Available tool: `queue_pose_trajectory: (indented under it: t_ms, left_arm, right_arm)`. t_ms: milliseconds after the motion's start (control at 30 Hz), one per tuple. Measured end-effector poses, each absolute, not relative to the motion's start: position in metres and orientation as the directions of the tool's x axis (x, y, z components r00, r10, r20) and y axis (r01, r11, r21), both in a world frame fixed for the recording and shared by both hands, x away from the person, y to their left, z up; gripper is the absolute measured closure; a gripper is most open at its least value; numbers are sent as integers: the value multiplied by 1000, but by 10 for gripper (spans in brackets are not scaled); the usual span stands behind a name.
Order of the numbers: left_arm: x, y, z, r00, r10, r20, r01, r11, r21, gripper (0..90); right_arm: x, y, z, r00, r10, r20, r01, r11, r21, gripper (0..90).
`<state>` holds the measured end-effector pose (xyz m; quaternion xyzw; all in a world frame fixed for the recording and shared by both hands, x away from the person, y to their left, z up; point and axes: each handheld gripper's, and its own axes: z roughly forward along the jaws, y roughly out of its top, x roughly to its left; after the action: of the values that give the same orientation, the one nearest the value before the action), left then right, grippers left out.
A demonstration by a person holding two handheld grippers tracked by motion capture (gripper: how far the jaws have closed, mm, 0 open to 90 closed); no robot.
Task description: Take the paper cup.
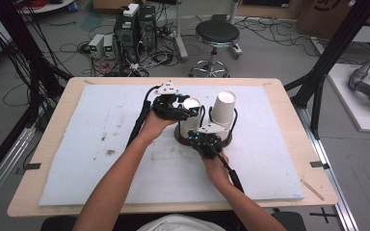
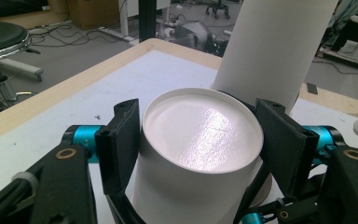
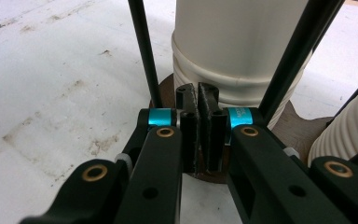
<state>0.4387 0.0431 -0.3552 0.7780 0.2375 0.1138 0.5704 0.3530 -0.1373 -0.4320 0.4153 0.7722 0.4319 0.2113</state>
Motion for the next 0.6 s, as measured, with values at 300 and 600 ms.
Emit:
queue_pose_trajectory:
  t_ms: [300,600]
  left_arm:
    - [434,50,-339,864,494,-98,208,-173,963,345]
    - [421,74,-293,845,530,-72,140,-91,986,346]
  right_arm:
    - [353,-137,-432,-566,823,33,459,282,843,881]
    - [354,-138,-432,-574,818,32,456,288,842,866]
